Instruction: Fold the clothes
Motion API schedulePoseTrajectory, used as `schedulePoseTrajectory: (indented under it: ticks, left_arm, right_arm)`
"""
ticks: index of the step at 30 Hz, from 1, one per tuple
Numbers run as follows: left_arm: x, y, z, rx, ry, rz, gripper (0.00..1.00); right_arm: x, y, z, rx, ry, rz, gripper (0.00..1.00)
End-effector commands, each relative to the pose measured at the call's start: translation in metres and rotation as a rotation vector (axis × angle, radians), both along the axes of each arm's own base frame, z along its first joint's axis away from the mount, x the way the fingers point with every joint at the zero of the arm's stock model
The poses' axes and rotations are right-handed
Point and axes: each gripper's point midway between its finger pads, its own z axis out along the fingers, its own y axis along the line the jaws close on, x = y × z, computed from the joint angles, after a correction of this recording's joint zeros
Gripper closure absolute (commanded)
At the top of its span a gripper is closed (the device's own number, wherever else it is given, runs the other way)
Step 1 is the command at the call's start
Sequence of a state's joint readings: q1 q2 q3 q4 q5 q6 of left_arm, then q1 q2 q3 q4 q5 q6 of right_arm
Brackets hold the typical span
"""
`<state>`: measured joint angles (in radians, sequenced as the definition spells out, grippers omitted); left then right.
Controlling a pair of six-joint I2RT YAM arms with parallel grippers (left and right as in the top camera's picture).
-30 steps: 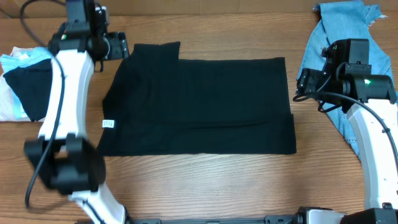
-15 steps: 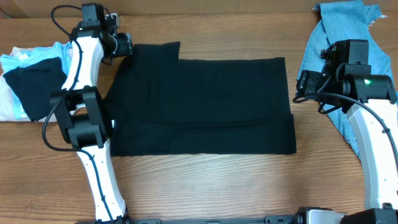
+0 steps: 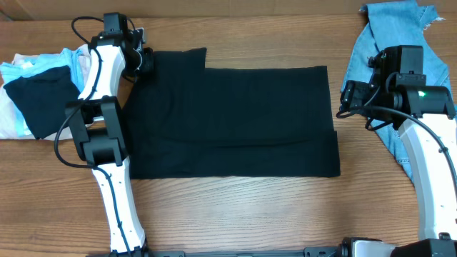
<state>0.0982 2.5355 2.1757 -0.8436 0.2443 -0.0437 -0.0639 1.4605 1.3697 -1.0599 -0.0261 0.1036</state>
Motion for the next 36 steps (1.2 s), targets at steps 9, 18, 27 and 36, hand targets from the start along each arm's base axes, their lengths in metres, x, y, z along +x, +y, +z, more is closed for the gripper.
schedulePoseTrajectory:
  ticks: [9,18,27,36]
  left_arm:
    - [-0.003,-0.002,0.033,-0.043,0.054,0.081,0.93]
    - [-0.015,-0.007,0.03,-0.057,0.113,0.105,0.92]
    - [-0.016,-0.012,0.029,-0.056,0.117,0.096,0.91]
    - [-0.017,-0.012,0.029,-0.056,0.121,0.096,0.91]
  right_arm:
    - [0.041,0.006,-0.039,0.016,0.025,0.096,0.3]
    - [0.144,0.003,-0.068,0.011,-0.015,0.131,0.28]
    - [0.212,0.001,-0.126,0.005,-0.053,0.163,0.27]
    - [0.219,0.0,-0.168,-0.001,-0.022,0.173,0.28]
